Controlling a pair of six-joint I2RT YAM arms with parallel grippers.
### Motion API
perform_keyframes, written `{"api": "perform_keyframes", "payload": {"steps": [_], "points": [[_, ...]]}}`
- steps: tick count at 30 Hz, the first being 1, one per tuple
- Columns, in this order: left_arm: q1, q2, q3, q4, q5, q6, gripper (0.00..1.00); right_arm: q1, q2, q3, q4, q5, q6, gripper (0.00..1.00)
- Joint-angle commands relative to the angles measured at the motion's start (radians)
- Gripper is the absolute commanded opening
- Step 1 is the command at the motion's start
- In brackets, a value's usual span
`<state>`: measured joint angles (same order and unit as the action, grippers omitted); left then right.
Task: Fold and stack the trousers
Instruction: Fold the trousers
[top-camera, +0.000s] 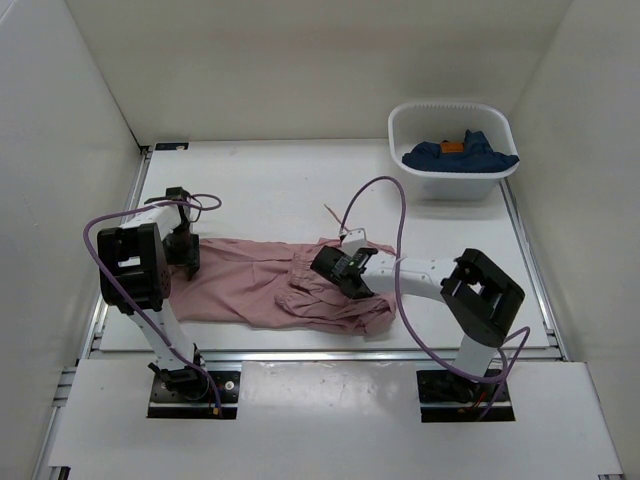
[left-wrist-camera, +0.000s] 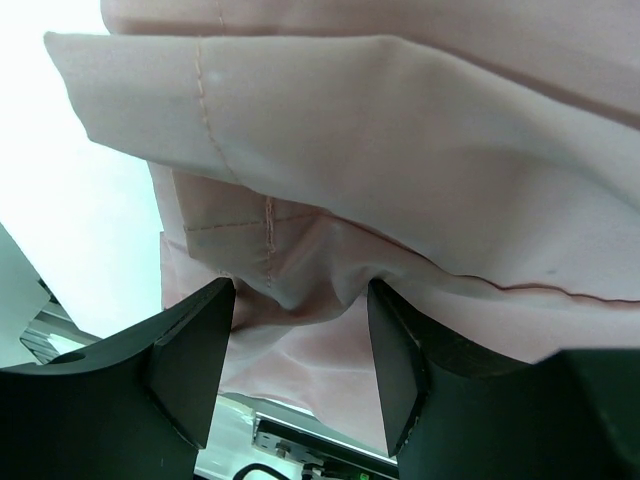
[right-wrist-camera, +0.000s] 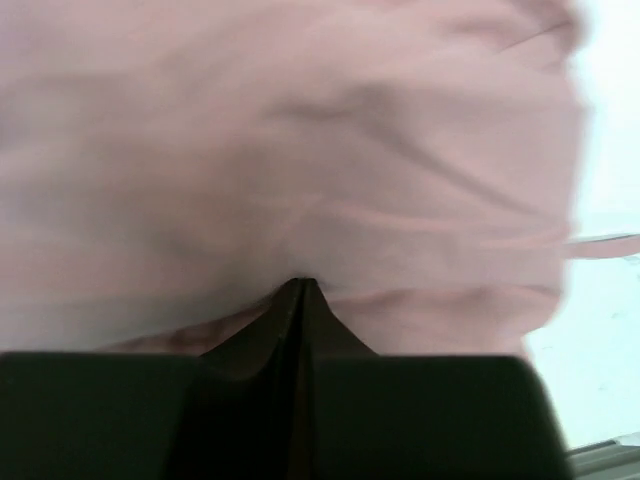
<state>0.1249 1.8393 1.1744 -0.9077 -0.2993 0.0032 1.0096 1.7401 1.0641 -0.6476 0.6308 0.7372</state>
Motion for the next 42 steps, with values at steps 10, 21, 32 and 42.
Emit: {"api": "perform_keyframes", "payload": {"steps": [10,21,32,42], "points": [[0.002,-0.069,0.016,-0.02,0.012,-0.003,0.69,0.081,-0.282,0.153,-0.306,0.303,0.223,0.42],[0.002,-0.058,0.016,-0.03,0.012,-0.003,0.69,0.025,-0.312,-0.228,-0.055,-0.123,0.163,0.0],[0.002,-0.049,0.025,-0.048,0.012,-0.003,0.69,-0.031,-0.489,-0.155,-0.171,0.072,0.087,0.34],[0.021,-0.08,0.073,-0.079,0.051,-0.003,0.7,-0.398,-0.686,-0.387,0.08,-0.454,0.082,0.94]]}}
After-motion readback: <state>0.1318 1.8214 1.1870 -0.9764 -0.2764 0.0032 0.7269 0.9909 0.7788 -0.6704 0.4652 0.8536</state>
